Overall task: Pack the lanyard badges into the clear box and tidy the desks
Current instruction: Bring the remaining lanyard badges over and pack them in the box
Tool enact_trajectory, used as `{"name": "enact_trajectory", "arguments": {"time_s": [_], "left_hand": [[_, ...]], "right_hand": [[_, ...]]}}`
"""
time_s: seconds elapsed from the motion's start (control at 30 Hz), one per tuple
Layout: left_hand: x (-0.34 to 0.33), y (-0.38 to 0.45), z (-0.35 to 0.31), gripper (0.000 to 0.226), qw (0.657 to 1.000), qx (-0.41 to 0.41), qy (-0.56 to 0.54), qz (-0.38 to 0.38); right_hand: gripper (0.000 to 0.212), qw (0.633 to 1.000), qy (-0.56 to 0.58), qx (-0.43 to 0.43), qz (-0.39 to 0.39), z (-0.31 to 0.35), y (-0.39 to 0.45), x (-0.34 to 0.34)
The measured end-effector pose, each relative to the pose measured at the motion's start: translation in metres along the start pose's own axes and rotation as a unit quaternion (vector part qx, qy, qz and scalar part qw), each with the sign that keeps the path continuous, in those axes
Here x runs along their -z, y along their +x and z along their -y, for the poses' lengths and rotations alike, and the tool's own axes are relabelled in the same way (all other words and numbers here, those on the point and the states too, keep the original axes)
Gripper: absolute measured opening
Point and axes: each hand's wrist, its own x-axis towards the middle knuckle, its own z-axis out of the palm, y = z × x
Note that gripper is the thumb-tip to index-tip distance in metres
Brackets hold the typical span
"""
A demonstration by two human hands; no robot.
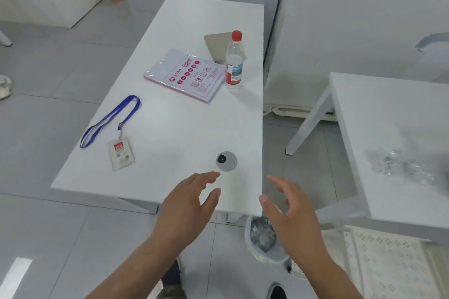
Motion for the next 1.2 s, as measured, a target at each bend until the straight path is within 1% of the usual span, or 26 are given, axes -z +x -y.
{"name": "enact_trajectory", "arguments": {"time_s": [0.03, 0.1, 0.17, 0.27, 0.4, 0.5, 0.6, 0.7, 0.83, 1.0, 1.07, 1.13, 1.2], "left_hand": [[0.008, 0.004, 0.007, 0.029, 1.0, -0.004, 0.004, -0.003], [0.04, 0.01, 0.039, 0.029, 1.0, 0.0, 0.007, 0.006], [0.065, 0.015, 0.069, 0.029, 1.0, 0.007, 0.015, 0.004], [0.096, 0.026, 0.11, 0.031, 0.999, 0.025, 0.026, -0.005], [0.119, 0.046, 0.155, 0.034, 0.997, 0.056, 0.041, -0.019], [0.129, 0.067, 0.184, 0.036, 0.994, 0.084, 0.068, -0.028], [0.138, 0.096, 0.22, 0.037, 0.987, 0.123, 0.092, -0.037], [0.141, 0.125, 0.246, 0.042, 0.983, 0.152, 0.101, -0.016], [0.138, 0.156, 0.27, 0.047, 0.983, 0.147, 0.113, 0.015], [0.129, 0.174, 0.291, 0.066, 0.98, 0.134, 0.142, 0.029], [0.128, 0.175, 0.295, 0.067, 0.98, 0.135, 0.14, 0.032], [0.126, 0.175, 0.298, 0.067, 0.982, 0.125, 0.141, 0.03], [0.125, 0.174, 0.299, 0.065, 0.984, 0.111, 0.138, 0.026]], "right_hand": [[0.033, 1.0, 0.0, -0.006, 0.001, 0.008, 0.001, -0.007], [0.035, 1.0, 0.0, -0.02, -0.003, 0.032, 0.003, -0.043], [0.035, 1.0, 0.02, -0.018, -0.003, 0.055, 0.003, -0.073], [0.033, 1.0, 0.016, -0.012, 0.02, 0.087, 0.012, -0.117], [0.035, 0.998, -0.004, 0.01, 0.057, 0.114, 0.034, -0.169], [0.037, 0.996, -0.009, 0.024, 0.089, 0.132, 0.056, -0.203], [0.04, 0.99, -0.043, 0.044, 0.128, 0.147, 0.084, -0.25], [0.044, 0.981, -0.081, 0.049, 0.168, 0.159, 0.114, -0.293], [0.049, 0.972, -0.116, 0.052, 0.198, 0.171, 0.151, -0.337], [0.052, 0.96, -0.169, 0.084, 0.205, 0.18, 0.179, -0.369], [0.051, 0.959, -0.176, 0.087, 0.203, 0.181, 0.183, -0.377], [0.049, 0.965, -0.159, 0.081, 0.192, 0.182, 0.184, -0.386], [0.046, 0.974, -0.128, 0.054, 0.18, 0.186, 0.188, -0.392]]}}
